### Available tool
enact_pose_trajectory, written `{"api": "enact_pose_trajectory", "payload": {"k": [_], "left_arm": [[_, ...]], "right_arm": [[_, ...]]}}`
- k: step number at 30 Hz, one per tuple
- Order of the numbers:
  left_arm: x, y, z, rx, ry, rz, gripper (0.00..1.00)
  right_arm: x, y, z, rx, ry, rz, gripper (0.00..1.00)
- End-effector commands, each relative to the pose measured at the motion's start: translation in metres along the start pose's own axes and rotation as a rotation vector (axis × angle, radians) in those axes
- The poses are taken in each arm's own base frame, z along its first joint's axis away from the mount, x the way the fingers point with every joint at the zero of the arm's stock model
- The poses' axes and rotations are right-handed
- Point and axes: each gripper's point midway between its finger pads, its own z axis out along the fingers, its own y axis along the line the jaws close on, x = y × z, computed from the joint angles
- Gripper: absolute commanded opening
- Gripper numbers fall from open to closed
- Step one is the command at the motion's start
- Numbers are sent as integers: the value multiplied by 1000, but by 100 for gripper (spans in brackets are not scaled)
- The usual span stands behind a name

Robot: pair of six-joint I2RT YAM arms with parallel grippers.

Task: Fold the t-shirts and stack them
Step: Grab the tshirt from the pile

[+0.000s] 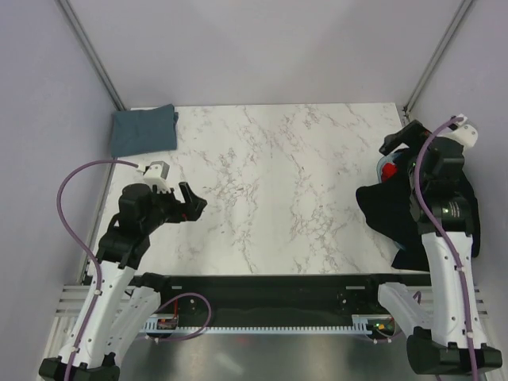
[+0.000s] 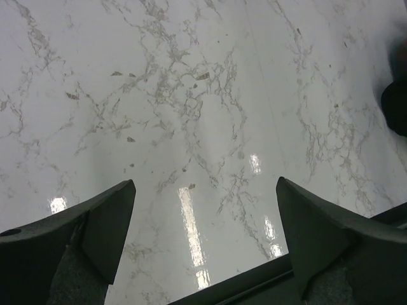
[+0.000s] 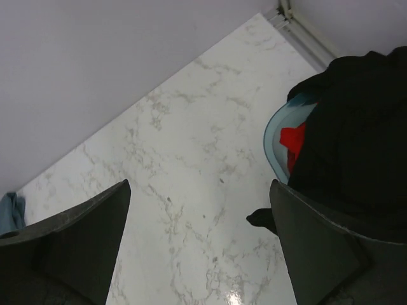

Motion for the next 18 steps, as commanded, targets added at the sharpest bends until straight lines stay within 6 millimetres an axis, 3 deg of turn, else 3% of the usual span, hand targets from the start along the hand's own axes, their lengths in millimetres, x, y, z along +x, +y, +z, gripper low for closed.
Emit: {"api": "enact_pose_trajectory", "payload": {"k": [1,7,18], "left_arm": [[-9,-8,-3,25,-7,-2,100],[-2,-15,1,71,30,-1,100],[4,-11,7,56,52,-6,100]], "right_arm": [[1,-47,6,235,-52,16,98],[10,-97,6,529,1,45,98],[37,-176,9,782,129,112,98]]}}
